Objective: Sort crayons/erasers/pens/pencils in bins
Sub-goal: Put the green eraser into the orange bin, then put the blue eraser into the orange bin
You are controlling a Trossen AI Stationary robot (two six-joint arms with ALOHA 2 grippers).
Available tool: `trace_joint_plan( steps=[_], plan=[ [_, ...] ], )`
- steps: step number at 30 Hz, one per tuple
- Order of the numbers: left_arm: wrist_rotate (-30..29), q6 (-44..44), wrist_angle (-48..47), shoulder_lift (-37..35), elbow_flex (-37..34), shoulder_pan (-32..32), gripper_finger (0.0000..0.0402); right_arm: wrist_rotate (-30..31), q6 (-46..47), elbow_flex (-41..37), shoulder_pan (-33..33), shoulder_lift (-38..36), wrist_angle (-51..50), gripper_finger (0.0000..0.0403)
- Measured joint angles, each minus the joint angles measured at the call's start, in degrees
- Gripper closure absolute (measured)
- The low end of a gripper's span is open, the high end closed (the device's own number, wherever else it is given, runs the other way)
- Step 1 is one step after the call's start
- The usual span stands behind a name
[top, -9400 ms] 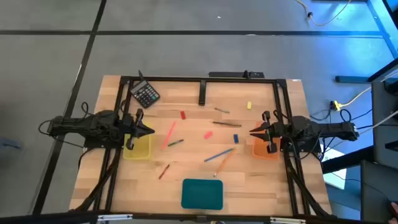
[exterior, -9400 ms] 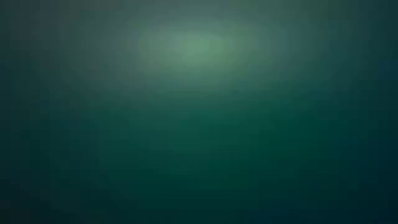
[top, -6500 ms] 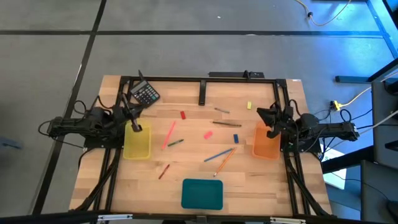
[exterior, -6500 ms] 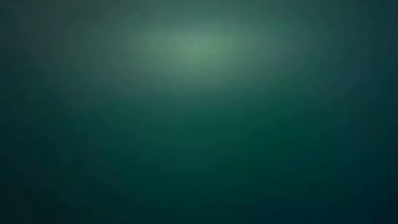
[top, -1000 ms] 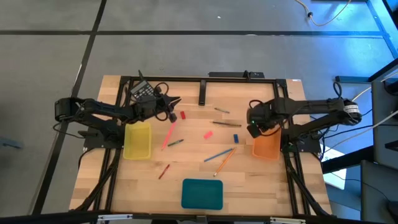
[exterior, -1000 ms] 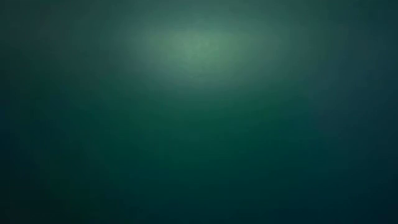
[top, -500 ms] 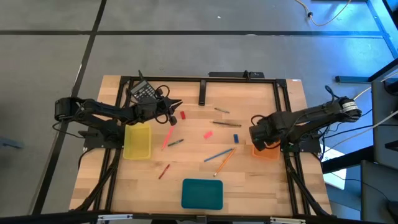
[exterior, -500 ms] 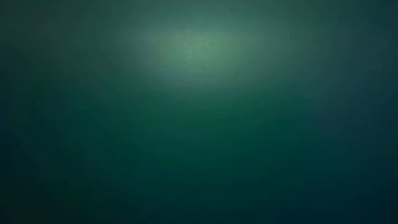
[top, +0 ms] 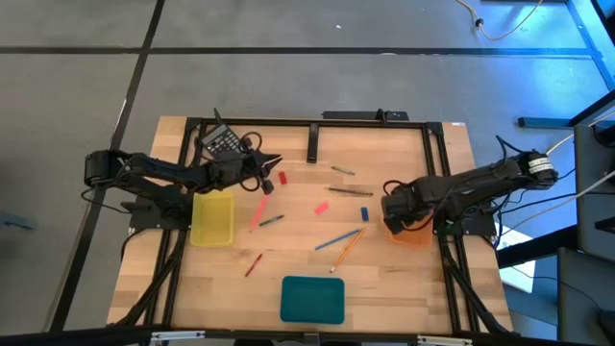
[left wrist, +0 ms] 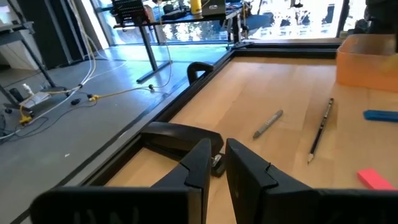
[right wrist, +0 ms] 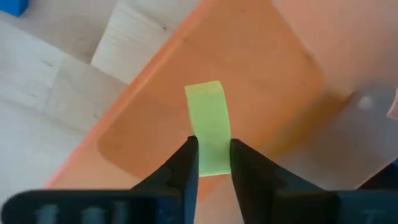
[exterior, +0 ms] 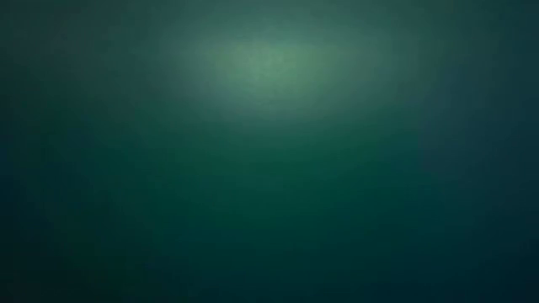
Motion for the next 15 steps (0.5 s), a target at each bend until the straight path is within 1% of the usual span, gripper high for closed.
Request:
trace_joint_plan(
  steps=[5, 10, 12, 15],
  plan=[
    [0.0, 1.4, 0.1, 0.0, 0.0, -0.8, 0.036, 0.6, -0.4, 0.0, -1.8, 0.0, -1.5, 0.0244],
    [0.0, 1.5, 0.1, 0.0, 0.0, -0.9, 0.036, 0.7, 0.0, 1.0, -3.1, -0.3, -6.2, 0.019],
    [0.0, 1.5, 0.1, 0.0, 0.0, -0.9, 0.036, 2.0, 0.0, 3.2, -3.4, -0.5, -7.7, 0.0176],
    [0.0, 1.5, 0.1, 0.0, 0.0, -0.9, 0.036, 6.3, -0.1, 7.9, -3.4, -1.0, -7.9, 0.0165]
  ],
)
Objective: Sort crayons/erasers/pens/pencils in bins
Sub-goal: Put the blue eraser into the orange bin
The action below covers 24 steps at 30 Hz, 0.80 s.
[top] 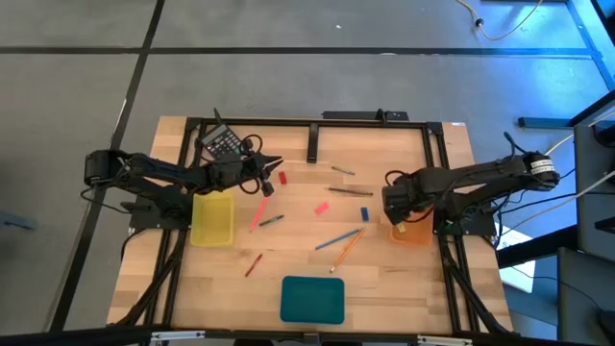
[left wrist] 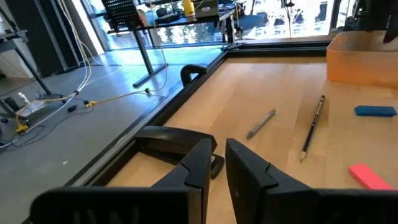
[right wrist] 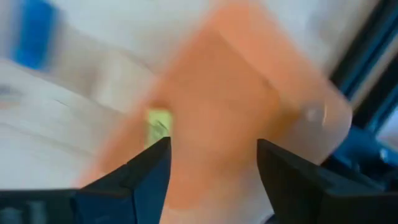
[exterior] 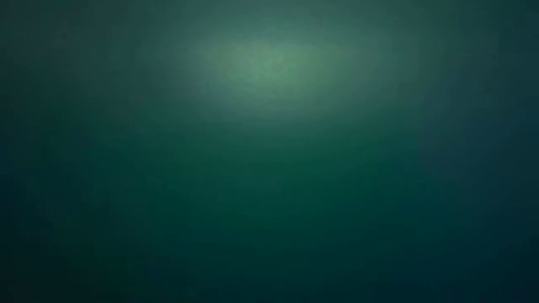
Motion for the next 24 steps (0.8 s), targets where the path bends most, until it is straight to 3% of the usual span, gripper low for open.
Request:
trace_joint_plan(
  steps=[3, 7, 12, 24],
  plan=[
    [0.0, 0.2, -0.1, 0.0, 0.0, -0.3, 0.036, 6.1, -1.5, 5.5, 0.0, 0.0, 1.7, 0.0162],
    [0.0, 1.5, -0.1, 0.0, 0.0, -0.4, 0.036, 12.6, -7.1, 7.7, -0.3, 0.3, 14.7, 0.0162],
    [0.0, 1.5, -0.3, -0.1, 0.0, -0.4, 0.036, 10.0, -14.1, 7.7, -2.2, 6.0, 27.1, 0.0162],
    [0.0, 3.2, -3.6, -0.8, 0.0, -2.1, 0.036, 3.6, -11.8, 7.6, -3.6, 24.2, 26.3, 0.0162]
  ],
)
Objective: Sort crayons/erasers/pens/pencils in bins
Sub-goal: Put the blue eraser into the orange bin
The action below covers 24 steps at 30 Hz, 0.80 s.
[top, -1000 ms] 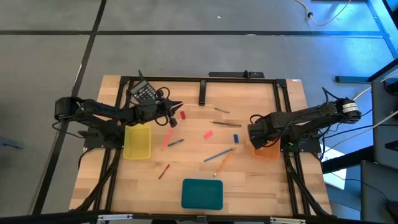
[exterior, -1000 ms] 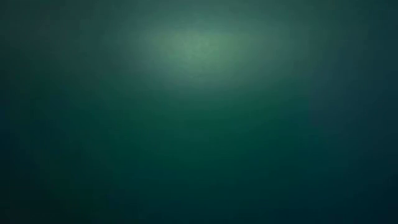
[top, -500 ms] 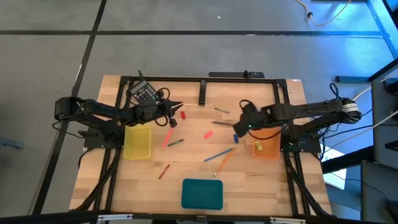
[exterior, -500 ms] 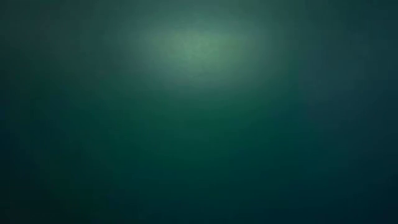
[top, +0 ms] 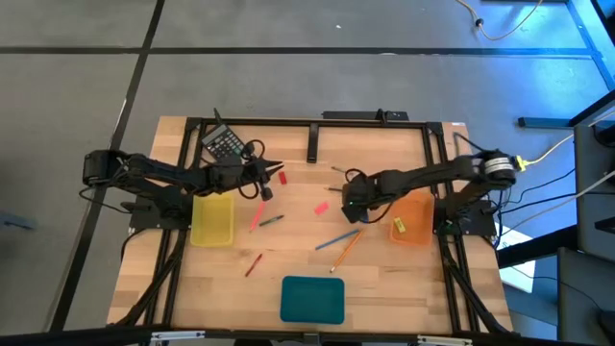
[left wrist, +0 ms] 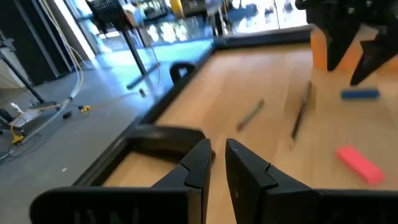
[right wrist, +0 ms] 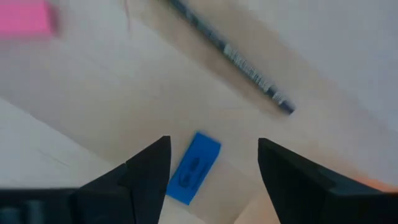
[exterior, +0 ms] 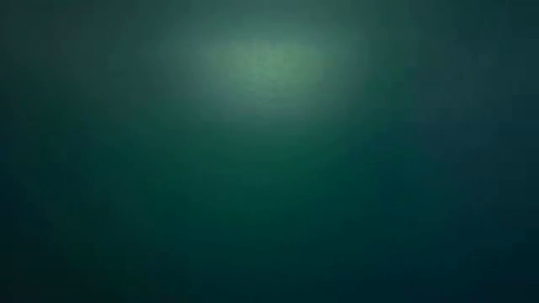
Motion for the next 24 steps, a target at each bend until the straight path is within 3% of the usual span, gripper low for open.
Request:
trace_joint_plan(
  steps=[5, 14, 24],
  plan=[
    [-2.1, 1.3, -2.3, 0.0, 0.0, 0.3, 0.036, -5.9, 0.0, 0.0, -0.4, 3.8, 0.0, 0.0162],
    [-2.0, 2.7, -2.2, 0.0, 0.0, 0.3, 0.036, -6.8, -1.6, 0.1, -0.7, 6.2, 0.0, 0.0168],
    [-2.0, 2.5, -2.3, 0.0, 0.0, 0.3, 0.036, -9.6, -3.2, 0.2, -2.2, 6.5, 0.5, 0.0273]
  ],
)
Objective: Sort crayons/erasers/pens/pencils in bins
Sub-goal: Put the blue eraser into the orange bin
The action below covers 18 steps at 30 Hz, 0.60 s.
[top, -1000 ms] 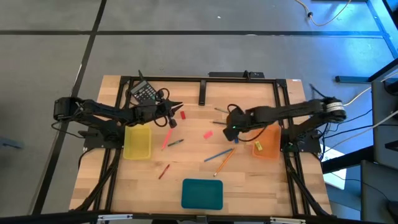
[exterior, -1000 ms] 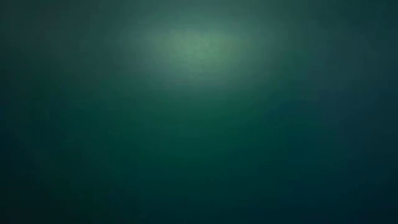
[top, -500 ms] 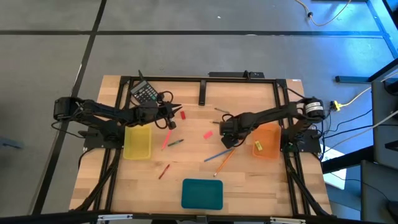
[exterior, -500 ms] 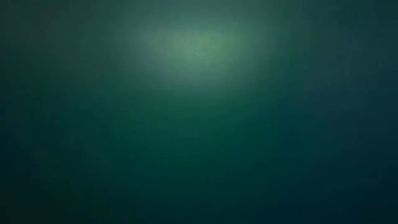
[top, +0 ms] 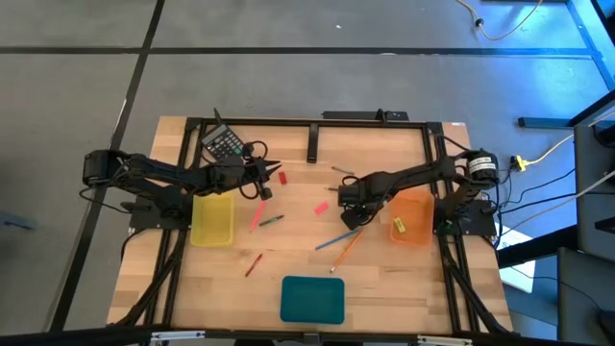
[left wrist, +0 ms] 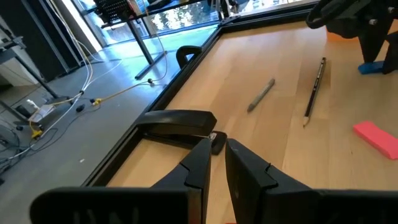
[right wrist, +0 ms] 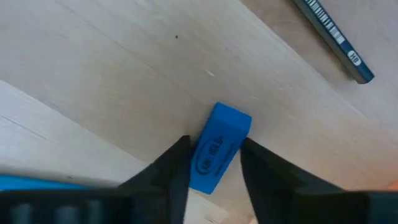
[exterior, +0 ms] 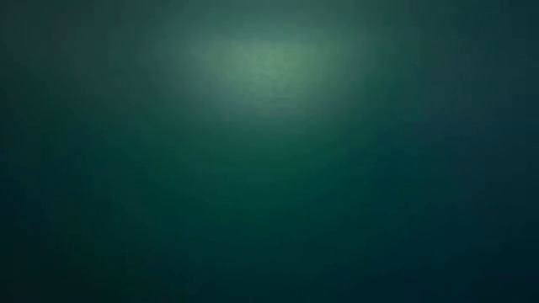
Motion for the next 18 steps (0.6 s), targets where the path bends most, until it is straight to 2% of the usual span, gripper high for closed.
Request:
trace_joint_plan(
  steps=[6, 12, 18],
  plan=[
    [0.0, -0.1, -0.1, 0.0, 0.0, 0.0, 0.036, -1.3, -1.8, -0.1, -0.7, 0.0, -0.4, 0.0315],
    [0.0, -0.2, -0.1, 0.0, 0.0, -0.9, 0.036, -1.6, -5.2, -0.3, -0.8, -1.2, -0.8, 0.0313],
    [0.1, -0.2, -0.2, 0.0, 0.0, -0.9, 0.036, -1.3, -7.3, 1.2, -1.7, -5.9, -9.5, 0.0312]
  ],
)
